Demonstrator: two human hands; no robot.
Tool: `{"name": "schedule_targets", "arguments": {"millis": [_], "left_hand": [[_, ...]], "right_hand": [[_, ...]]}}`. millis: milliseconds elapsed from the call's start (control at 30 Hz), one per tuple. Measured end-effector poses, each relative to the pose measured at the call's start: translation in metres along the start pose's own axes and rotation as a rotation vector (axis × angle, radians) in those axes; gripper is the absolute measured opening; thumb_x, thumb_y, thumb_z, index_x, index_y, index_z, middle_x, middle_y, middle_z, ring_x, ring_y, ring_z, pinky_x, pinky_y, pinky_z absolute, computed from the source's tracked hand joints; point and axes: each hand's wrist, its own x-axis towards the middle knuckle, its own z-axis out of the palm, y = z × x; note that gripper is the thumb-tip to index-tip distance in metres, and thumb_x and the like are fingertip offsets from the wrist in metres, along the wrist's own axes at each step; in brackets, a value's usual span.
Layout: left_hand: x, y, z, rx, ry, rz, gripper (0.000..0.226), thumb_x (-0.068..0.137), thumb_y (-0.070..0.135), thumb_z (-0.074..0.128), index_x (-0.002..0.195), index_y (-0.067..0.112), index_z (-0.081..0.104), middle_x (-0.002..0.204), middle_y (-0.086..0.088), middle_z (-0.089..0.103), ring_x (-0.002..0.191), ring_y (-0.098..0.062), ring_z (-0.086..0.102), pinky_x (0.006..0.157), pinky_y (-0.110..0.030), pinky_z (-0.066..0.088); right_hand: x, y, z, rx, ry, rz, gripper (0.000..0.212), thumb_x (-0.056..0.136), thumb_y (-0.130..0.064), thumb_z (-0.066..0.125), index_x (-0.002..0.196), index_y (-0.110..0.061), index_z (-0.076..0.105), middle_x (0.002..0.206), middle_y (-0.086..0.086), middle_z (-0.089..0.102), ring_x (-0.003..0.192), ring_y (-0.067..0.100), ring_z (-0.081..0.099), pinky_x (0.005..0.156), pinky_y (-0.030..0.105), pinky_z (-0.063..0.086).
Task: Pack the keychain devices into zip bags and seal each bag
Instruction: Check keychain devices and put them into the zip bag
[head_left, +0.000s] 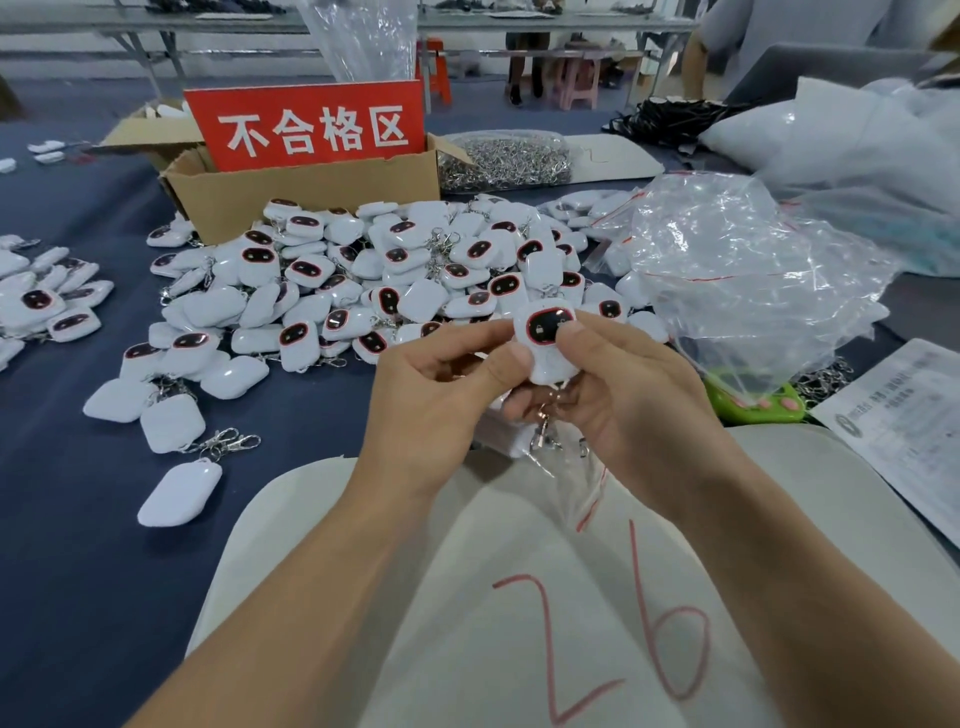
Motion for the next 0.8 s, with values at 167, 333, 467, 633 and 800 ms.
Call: {"name": "schedule_targets", "arguments": {"millis": [167,333,467,633,800], "left_hand": [[-0.003,0.001,0.0,0.004,0.001,0.07,0.016,0.08,0.022,0.08,0.096,0.023,0.082,0.095,0.006,0.078,0.088,-0.009,0.071,0.078,-0.021,0.054],[-0.002,0.002,-0.002,-0.006,-0.029,0.065,0.021,0.089,0.001,0.074,0.088,0.02,0.083,0.084,0.003,0.073,0.068,-0.008,0.064,0.065,-0.019,0.051],[-0.003,0.006,-0.003,-0.026,-0.045,0.072,0.033,0.088,-0.005,0.071,0.078,0.023,0.084,0.081,0.003,0.073,0.062,-0.008,0.065,0.06,-0.017,0.051],[-0.005,0.006,-0.003,-0.044,-0.043,0.057,0.032,0.089,-0.005,0.071,0.078,0.023,0.083,0.072,0.001,0.073,0.054,-0.008,0.064,0.053,-0.016,0.052],[-0.004,0.005,0.0,0.011,0.062,-0.036,0.024,0.087,0.006,0.077,0.074,0.025,0.083,0.065,-0.001,0.071,0.047,-0.011,0.058,0.047,-0.02,0.049]], "right_hand": [[-0.001,-0.008,-0.008,0.01,-0.031,0.165,0.025,0.091,-0.013,0.061,0.096,0.003,0.079,0.095,0.026,0.075,0.084,0.036,0.075,0.071,0.035,0.061],[-0.001,-0.005,-0.005,-0.062,-0.03,0.204,0.031,0.084,-0.015,0.059,0.095,0.01,0.074,0.091,0.032,0.074,0.074,0.034,0.073,0.068,0.036,0.061],[0.0,0.0,-0.002,-0.128,-0.007,0.157,0.03,0.086,-0.015,0.058,0.087,0.01,0.075,0.086,0.031,0.073,0.072,0.035,0.07,0.07,0.036,0.061],[0.0,0.002,0.001,-0.128,-0.043,0.166,0.026,0.092,-0.016,0.056,0.089,0.0,0.077,0.084,0.025,0.075,0.072,0.03,0.072,0.072,0.035,0.062],[-0.001,0.002,0.005,-0.137,-0.044,0.181,0.026,0.096,-0.015,0.058,0.081,-0.01,0.079,0.081,0.021,0.074,0.072,0.029,0.073,0.072,0.035,0.063]]}}
